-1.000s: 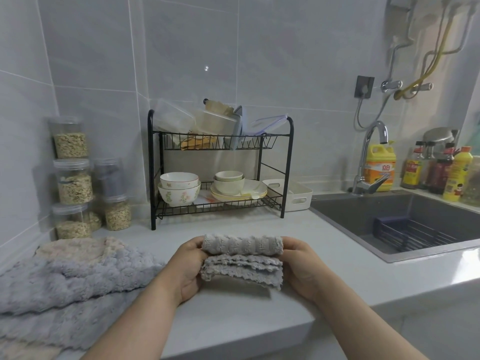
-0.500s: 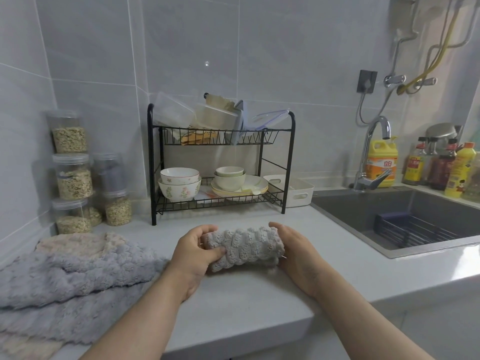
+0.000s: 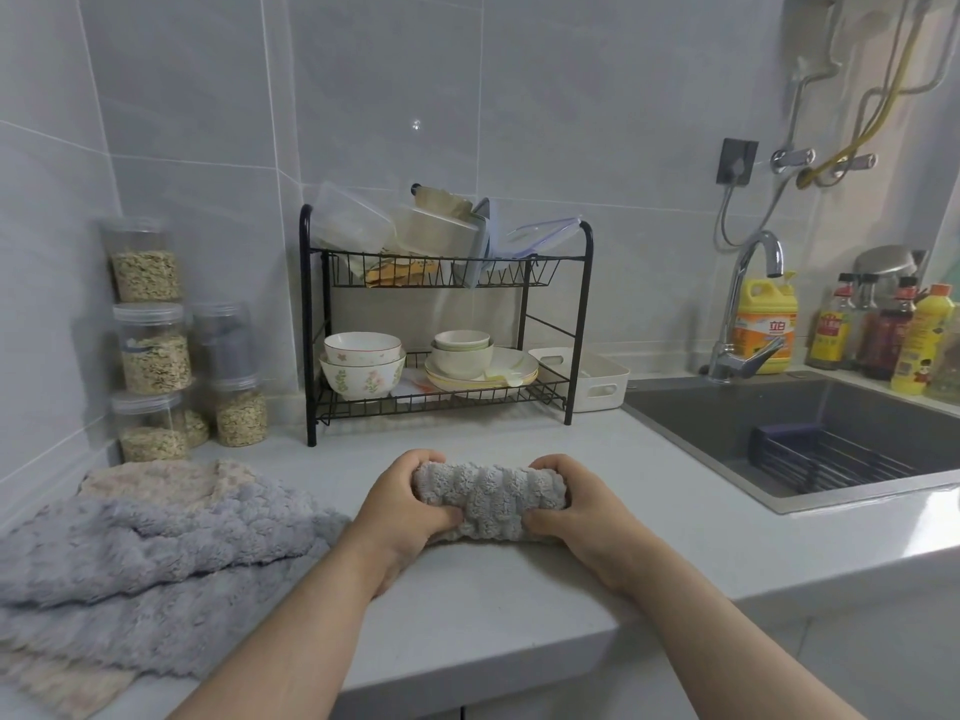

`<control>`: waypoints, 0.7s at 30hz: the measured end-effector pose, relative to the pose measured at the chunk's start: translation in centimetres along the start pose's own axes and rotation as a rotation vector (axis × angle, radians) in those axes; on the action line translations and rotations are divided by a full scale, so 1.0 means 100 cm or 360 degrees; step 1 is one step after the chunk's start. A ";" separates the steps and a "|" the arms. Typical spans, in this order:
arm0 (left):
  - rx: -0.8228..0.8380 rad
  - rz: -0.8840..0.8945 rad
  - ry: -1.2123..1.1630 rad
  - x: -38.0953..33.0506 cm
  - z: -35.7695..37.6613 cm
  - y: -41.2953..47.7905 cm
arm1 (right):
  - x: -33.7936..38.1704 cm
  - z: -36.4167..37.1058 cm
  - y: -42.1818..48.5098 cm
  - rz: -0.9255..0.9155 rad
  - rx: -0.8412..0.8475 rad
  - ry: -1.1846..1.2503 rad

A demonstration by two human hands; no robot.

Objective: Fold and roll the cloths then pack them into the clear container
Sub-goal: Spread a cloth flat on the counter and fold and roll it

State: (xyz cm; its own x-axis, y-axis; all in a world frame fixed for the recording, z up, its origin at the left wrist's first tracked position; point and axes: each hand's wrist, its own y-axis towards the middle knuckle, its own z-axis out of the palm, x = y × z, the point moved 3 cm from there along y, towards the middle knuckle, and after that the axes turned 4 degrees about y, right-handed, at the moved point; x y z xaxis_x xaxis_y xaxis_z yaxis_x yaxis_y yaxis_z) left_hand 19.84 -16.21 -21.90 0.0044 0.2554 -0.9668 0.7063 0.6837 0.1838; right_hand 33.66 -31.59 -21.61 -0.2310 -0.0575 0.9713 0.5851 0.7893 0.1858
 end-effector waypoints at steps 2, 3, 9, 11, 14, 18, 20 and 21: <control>-0.0011 -0.0058 -0.0237 -0.001 -0.002 0.002 | -0.001 -0.002 0.001 -0.0017 -0.0049 0.0145; -0.0042 -0.0089 -0.0330 -0.001 -0.003 0.003 | -0.001 -0.003 0.002 -0.0006 -0.0072 0.0283; -0.0186 -0.0147 -0.0435 0.001 -0.006 0.005 | -0.001 -0.004 0.005 0.0024 -0.0172 0.0598; -0.0185 -0.0147 -0.0410 0.001 -0.004 0.004 | -0.001 -0.003 0.004 0.0032 -0.0186 0.0583; -0.0196 -0.0146 -0.0379 -0.001 -0.003 0.003 | -0.001 -0.003 0.006 0.0029 -0.0184 0.0544; -0.0204 -0.0183 -0.0310 -0.001 -0.002 0.008 | -0.001 -0.005 0.010 0.0027 -0.0201 0.0376; -0.0213 -0.0187 -0.0289 -0.002 -0.002 0.008 | 0.000 -0.007 0.009 0.0035 -0.0228 0.0307; -0.0219 -0.0183 -0.0281 -0.002 -0.001 0.007 | 0.000 -0.008 0.009 0.0030 -0.0239 0.0253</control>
State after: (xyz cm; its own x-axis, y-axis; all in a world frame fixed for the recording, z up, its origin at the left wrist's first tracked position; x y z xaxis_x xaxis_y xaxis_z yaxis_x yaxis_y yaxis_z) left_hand 20.25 -15.68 -21.60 0.0618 0.0556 -0.9965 0.6062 0.7911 0.0817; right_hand 34.75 -31.37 -21.36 -0.1000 -0.1485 0.9838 0.7000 0.6922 0.1757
